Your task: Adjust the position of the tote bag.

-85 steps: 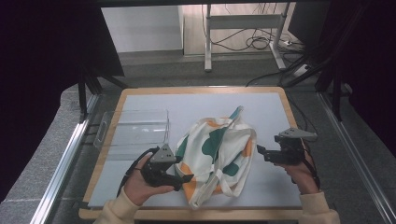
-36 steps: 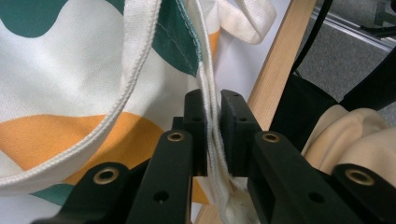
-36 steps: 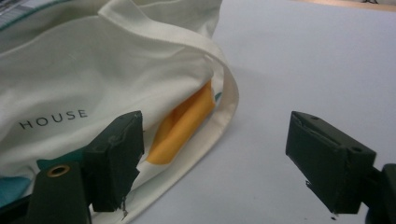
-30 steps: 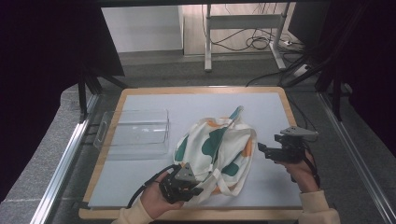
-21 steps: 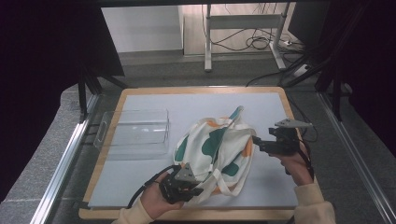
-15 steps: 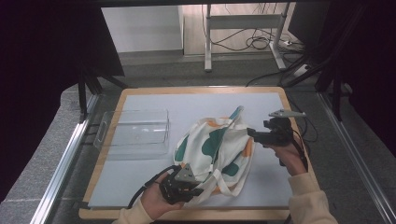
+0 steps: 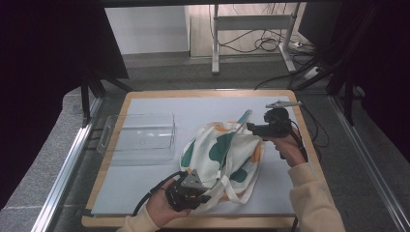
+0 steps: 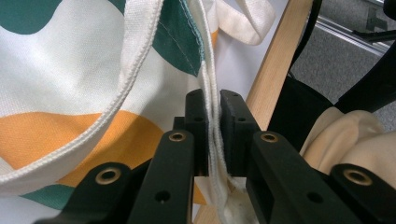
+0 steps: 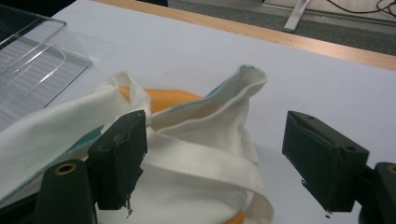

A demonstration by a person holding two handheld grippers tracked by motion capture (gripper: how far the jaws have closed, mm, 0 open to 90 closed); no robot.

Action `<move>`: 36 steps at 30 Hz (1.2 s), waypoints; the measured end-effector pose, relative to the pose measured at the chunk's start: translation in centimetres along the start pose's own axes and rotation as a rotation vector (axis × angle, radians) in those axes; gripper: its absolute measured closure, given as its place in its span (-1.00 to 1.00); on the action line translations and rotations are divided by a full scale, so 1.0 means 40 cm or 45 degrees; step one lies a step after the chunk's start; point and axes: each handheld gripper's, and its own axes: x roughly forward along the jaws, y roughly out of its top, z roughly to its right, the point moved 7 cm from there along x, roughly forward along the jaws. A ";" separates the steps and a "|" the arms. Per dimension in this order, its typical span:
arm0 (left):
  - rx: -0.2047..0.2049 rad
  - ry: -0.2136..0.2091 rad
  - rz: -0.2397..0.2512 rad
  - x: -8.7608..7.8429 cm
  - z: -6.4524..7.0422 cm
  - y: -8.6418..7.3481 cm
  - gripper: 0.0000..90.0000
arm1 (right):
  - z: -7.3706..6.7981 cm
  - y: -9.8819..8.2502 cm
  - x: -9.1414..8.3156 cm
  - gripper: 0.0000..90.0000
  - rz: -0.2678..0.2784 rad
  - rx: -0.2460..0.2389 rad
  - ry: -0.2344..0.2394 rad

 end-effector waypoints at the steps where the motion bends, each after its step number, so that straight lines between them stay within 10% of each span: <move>1: -0.001 0.000 0.001 0.000 0.000 0.000 0.85 | -0.001 0.004 0.004 -0.52 0.000 0.003 0.000; 36: -0.010 -0.012 0.010 0.004 0.001 -0.002 0.85 | 0.031 0.043 0.161 -0.50 -0.202 0.227 -0.053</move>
